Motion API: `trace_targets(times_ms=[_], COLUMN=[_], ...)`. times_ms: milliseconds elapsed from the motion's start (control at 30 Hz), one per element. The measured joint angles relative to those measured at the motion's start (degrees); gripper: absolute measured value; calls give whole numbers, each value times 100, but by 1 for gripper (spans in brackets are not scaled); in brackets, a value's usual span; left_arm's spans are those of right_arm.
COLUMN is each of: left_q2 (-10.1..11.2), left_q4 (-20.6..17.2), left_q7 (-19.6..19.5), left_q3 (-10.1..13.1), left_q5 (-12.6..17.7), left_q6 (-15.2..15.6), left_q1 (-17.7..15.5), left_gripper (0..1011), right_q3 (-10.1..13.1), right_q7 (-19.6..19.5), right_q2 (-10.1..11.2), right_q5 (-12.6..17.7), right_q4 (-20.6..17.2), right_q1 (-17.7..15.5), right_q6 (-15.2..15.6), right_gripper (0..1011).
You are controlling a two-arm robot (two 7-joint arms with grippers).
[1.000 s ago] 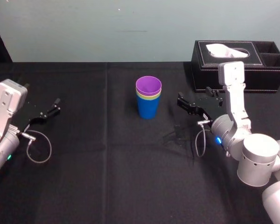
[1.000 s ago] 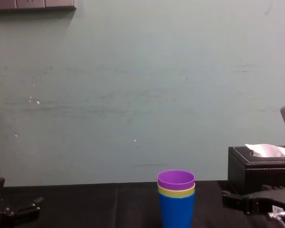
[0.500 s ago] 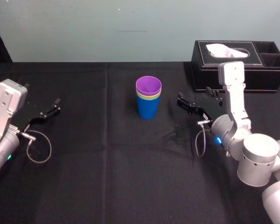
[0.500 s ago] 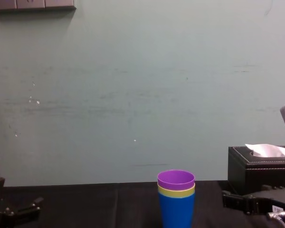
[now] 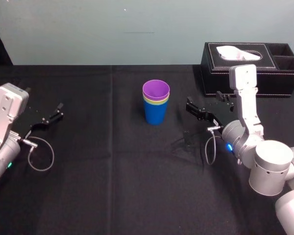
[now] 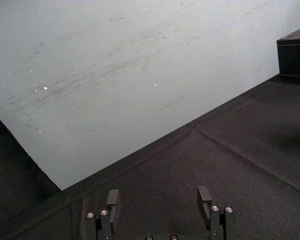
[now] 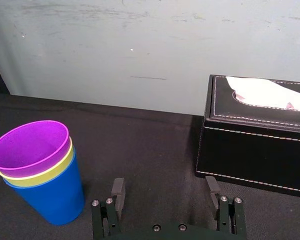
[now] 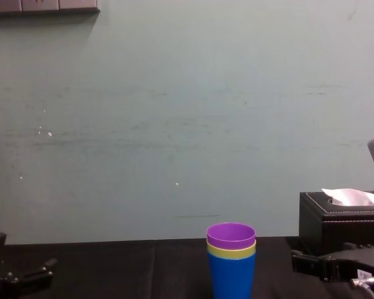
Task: Stack the three plastic cups sequentially using one hand.
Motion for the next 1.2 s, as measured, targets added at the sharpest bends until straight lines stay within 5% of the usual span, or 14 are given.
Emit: trace_targets(times_ms=[1200], left_q2=[0], left_q4=[0], left_q7=[0], left_q3=[0], left_q5=[0], left_q6=[0], left_q1=[0], left_gripper=[1011], right_q3=[0], right_q7=[0], right_q2=[0], right_q5=[0], right_q4=[0], right_q1=[0], right_q6=[0], right_gripper=[1000])
